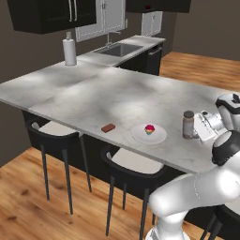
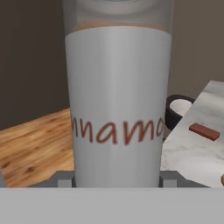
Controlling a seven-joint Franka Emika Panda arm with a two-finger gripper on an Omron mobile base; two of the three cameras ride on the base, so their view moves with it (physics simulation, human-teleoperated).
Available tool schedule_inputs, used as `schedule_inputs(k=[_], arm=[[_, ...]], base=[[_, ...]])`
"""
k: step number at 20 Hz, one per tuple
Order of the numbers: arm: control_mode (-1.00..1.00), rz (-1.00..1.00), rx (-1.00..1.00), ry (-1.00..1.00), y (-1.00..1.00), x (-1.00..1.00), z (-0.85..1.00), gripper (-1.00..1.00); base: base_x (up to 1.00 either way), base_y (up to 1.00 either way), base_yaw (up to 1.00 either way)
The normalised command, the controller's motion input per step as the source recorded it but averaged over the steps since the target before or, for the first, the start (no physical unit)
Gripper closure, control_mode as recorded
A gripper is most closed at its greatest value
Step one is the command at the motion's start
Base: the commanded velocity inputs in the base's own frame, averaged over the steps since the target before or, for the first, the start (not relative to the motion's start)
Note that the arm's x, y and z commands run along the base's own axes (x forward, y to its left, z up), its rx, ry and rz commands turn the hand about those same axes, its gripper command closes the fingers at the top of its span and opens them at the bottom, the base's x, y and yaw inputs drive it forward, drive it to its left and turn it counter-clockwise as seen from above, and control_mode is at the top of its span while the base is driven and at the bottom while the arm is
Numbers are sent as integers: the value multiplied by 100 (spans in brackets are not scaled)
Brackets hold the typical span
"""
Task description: Take the cinnamon bottle from the cabinet and place it on the dining table, next to the plate with the cupcake. Then take the chocolate from the dining counter and place it on the cupcake plate.
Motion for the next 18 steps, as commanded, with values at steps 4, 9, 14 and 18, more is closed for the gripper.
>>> schedule_inputs(k=[4,9,14,18], arm=[[-100,0,4,6,-19,40,-23,100],[-100,0,8,3,-19,39,-26,100],[-100,0,7,0,-16,34,-28,100],[-100,0,2,0,-13,32,-25,100]], base=[[0,0,0],[0,0,0],[0,0,0],[0,0,0]])
